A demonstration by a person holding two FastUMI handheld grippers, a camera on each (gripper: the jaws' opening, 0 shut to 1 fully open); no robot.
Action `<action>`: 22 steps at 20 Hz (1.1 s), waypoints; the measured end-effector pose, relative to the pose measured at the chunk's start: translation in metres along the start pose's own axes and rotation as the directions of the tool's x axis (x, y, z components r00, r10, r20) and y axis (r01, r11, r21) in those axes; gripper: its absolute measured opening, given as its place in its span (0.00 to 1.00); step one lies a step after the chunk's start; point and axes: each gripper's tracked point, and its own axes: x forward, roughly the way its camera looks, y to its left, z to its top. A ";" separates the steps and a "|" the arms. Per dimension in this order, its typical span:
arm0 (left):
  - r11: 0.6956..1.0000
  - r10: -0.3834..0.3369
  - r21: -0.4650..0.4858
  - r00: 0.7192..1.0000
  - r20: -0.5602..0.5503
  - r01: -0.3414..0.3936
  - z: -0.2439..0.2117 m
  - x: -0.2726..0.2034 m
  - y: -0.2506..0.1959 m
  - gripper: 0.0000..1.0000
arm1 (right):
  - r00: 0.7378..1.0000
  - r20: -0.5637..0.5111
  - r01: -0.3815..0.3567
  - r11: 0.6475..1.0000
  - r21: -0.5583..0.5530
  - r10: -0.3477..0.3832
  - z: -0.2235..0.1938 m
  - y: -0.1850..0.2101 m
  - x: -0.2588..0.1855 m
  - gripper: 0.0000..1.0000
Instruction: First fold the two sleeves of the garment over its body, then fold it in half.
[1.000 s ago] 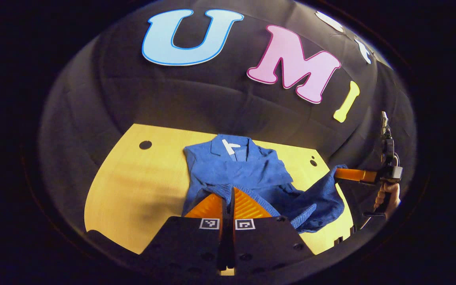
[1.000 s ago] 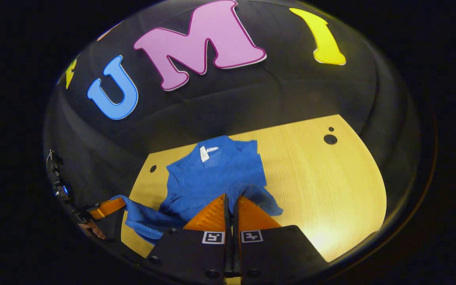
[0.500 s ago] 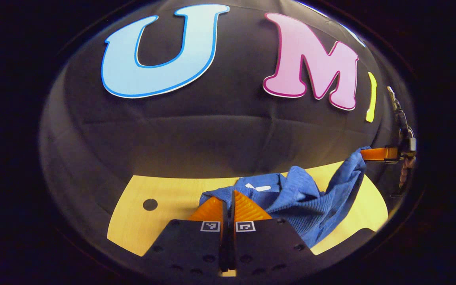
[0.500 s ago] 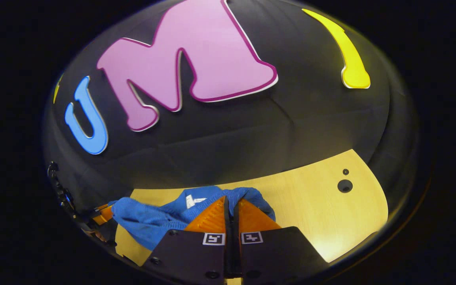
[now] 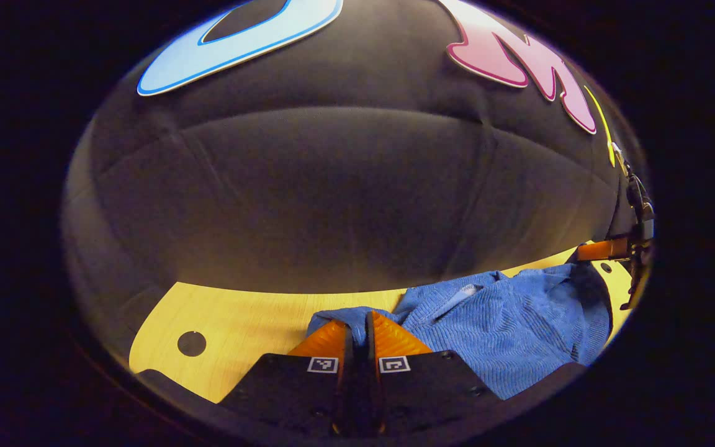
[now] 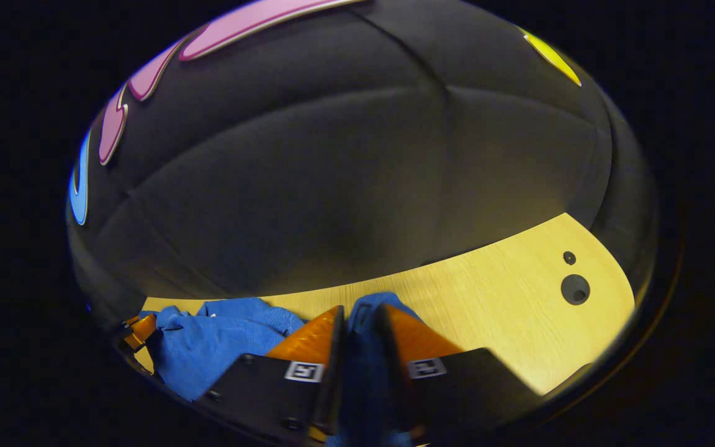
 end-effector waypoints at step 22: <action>0.998 -0.036 -0.029 0.844 0.535 0.060 0.086 -0.446 -0.080 0.81 | 0.823 0.562 -0.007 0.990 -0.140 0.085 0.004 0.037 -0.428 0.97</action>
